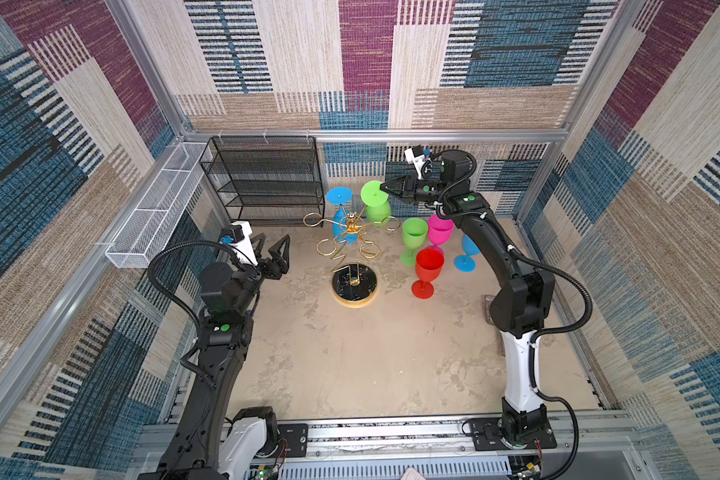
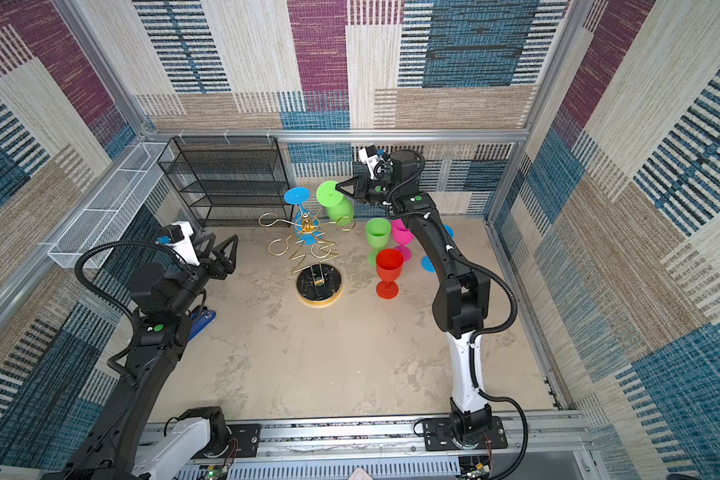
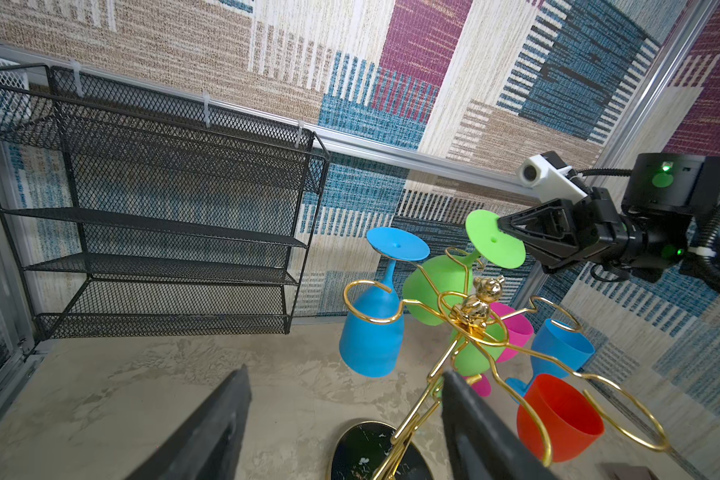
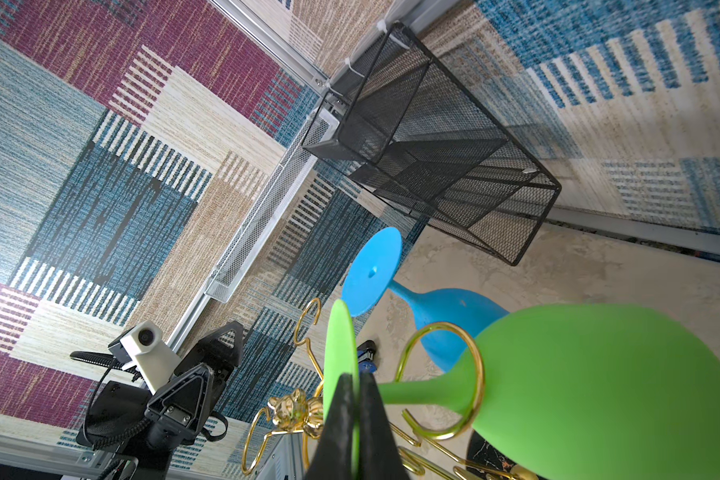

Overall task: Take the wine glass off the wine glass rack
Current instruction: 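Pull the green glass off its rack hook with the right gripper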

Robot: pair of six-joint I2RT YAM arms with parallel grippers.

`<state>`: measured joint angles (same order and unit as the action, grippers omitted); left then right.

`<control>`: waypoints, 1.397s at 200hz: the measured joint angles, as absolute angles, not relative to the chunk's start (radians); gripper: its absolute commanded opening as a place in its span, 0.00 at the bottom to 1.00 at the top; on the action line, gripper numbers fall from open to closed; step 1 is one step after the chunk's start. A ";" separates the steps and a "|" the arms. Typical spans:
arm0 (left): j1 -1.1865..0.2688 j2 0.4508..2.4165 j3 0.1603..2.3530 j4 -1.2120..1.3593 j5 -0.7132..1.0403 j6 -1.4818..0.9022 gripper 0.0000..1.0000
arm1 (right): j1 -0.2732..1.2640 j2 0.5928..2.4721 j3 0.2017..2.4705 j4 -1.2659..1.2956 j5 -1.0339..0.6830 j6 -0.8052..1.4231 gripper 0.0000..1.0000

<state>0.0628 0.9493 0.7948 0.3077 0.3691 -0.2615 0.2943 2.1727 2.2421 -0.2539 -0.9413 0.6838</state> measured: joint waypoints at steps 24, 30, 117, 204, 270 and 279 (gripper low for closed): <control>0.063 0.949 0.795 0.309 0.369 -0.262 0.75 | 0.300 2.168 2.229 -0.245 -0.942 0.688 0.00; 0.063 0.949 0.795 0.309 0.369 -0.262 0.75 | 0.303 2.167 2.228 -0.244 -0.942 0.688 0.00; 0.063 0.945 0.794 0.309 0.369 -0.262 0.75 | 0.329 2.156 2.188 -0.233 -0.946 0.690 0.00; 0.063 0.942 0.794 0.309 0.369 -0.262 0.75 | 0.336 2.058 2.034 -0.203 -0.931 0.679 0.00; 0.063 0.940 0.793 0.310 0.369 -0.262 0.75 | 0.308 1.987 1.940 -0.162 -0.890 0.675 0.00; 0.063 0.939 0.793 0.309 0.369 -0.262 0.75 | 0.301 1.980 1.933 -0.159 -0.888 0.675 0.00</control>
